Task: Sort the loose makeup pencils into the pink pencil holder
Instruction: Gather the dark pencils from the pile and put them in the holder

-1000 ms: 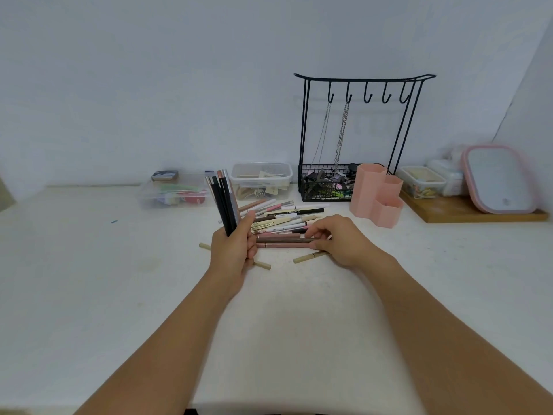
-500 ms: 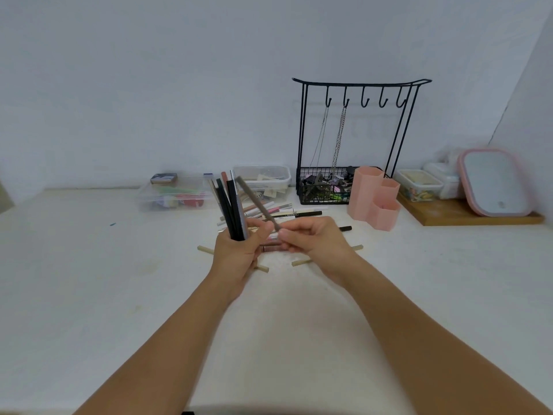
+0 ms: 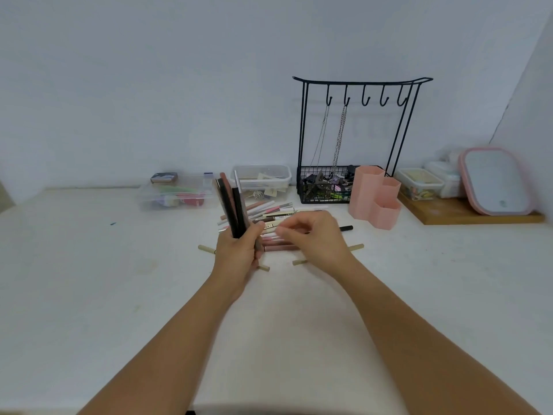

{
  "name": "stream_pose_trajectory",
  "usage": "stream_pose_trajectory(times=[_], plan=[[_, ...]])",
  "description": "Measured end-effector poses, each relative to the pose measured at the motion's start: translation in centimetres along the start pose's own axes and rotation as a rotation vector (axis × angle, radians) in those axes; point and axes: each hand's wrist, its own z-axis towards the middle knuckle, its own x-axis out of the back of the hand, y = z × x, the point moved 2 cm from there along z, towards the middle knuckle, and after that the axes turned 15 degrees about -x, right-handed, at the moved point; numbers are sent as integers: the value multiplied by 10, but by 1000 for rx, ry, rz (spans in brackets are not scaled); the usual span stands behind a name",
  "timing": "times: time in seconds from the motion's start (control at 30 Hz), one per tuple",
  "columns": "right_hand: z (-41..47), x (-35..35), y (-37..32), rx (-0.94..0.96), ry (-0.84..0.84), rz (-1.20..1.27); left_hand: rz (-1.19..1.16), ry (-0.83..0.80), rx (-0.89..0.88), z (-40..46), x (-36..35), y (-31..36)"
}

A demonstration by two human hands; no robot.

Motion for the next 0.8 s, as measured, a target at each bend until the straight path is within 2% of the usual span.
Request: stream_pose_trajectory(times=[0.07,0.17,0.43,0.63,0.73,0.8], plan=[[9,14,7,-8,151,-216,14,17,4,1,1,0],[13,17,20,-14,80,-418,-11,36,4,1,1,-1],[16,8,31,-5,2,-609,-150,20,-11,0,1,6],[18,21,15,5,69,-489,-242,-29,6,2,2,7],[12,30,7,-43,97,-265,-218,-11,14,0,1,7],[4,26,3,-102,-4,-45,-220,-14,14,-1,1,5]])
